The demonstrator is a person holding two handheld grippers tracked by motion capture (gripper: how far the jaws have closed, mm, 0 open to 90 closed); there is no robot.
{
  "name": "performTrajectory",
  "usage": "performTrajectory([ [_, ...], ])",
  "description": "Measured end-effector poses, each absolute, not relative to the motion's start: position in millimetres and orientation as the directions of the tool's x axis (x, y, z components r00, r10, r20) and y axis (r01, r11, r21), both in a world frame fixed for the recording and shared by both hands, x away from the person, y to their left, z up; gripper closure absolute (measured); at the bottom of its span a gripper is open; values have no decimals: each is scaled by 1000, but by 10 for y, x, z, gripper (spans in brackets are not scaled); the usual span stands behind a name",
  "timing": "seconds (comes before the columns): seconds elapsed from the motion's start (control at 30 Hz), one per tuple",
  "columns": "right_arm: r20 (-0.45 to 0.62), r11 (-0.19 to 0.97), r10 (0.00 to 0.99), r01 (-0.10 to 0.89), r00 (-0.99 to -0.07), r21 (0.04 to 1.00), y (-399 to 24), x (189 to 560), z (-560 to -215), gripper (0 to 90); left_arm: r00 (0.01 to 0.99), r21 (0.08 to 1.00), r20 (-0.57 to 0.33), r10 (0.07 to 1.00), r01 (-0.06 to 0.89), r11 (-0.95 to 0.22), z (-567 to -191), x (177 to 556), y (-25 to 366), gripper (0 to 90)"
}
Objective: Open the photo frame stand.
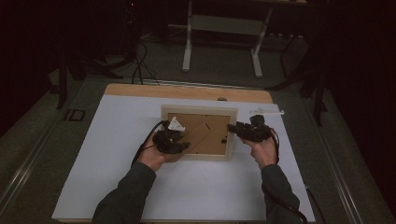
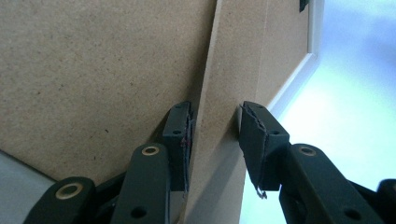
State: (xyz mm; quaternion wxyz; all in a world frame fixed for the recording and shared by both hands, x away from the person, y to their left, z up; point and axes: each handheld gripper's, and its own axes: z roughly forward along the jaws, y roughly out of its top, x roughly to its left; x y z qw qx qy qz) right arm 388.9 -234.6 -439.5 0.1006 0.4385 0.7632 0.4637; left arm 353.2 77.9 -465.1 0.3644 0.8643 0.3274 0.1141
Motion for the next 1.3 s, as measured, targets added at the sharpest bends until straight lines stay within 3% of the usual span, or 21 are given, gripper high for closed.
performTrajectory([
  [0.63,123,243,768,464,-628,851,-2267,3768,-4341,624,722,696,58,689,465,-546,-4627,3617,757,646],
  [1.3,39,302,763,409,-645,861,-2154,3696,-4315,624,693,689,73,717,485,-539,-4647,3675,804,628],
])
